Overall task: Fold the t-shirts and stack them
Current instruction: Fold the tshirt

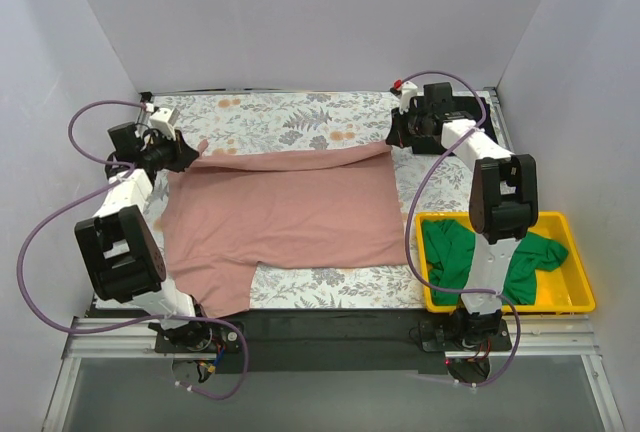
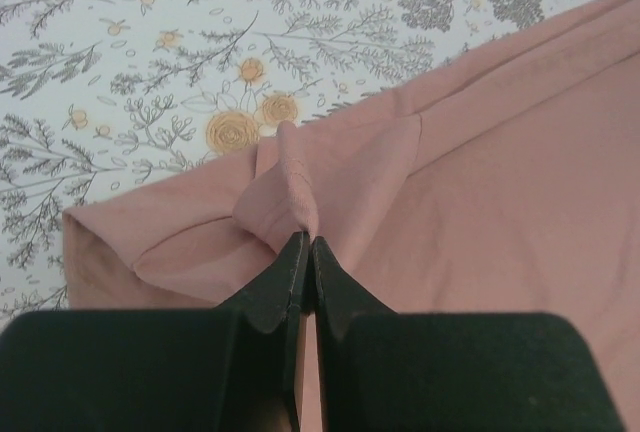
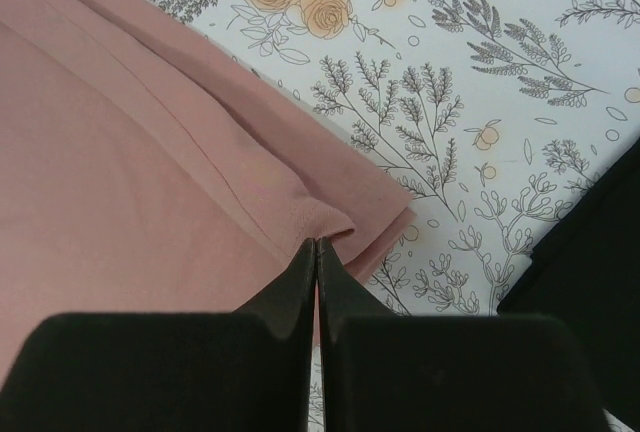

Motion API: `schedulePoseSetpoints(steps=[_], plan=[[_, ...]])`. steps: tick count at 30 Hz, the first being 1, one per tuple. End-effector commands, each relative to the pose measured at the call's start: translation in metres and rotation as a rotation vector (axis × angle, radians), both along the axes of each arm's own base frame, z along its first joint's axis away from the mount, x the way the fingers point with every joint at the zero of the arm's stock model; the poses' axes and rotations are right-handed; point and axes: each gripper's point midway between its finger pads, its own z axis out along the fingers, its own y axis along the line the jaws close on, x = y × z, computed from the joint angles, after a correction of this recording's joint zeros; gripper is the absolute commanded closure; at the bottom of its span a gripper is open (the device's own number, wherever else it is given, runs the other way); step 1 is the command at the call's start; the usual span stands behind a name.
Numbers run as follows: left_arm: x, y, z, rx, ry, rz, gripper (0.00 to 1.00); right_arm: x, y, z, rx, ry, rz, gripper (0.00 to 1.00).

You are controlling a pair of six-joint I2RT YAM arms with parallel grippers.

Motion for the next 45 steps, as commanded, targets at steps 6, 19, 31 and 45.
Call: schedulePoseSetpoints(steps=[6,19,31,45], plan=[[-0.018,0.025,-0.013,0.099,0.025,0.101,1.00,-0.011,-0.009,0.003,-0.041,-0.015,0.018,0.99],[-0.017,0.038,-0.004,0.106,0.014,0.099,1.00,-0.005,-0.024,0.008,-0.069,-0.026,0.008,0.99],[-0.033,0.043,-0.039,0.194,0.067,0.062,1.00,-0.033,-0.016,-0.026,-0.080,0.089,0.089,0.99],[-0.084,0.040,-0.080,0.358,0.279,-0.265,0.90,-0.057,-0.023,-0.041,-0.190,0.206,0.133,0.72]])
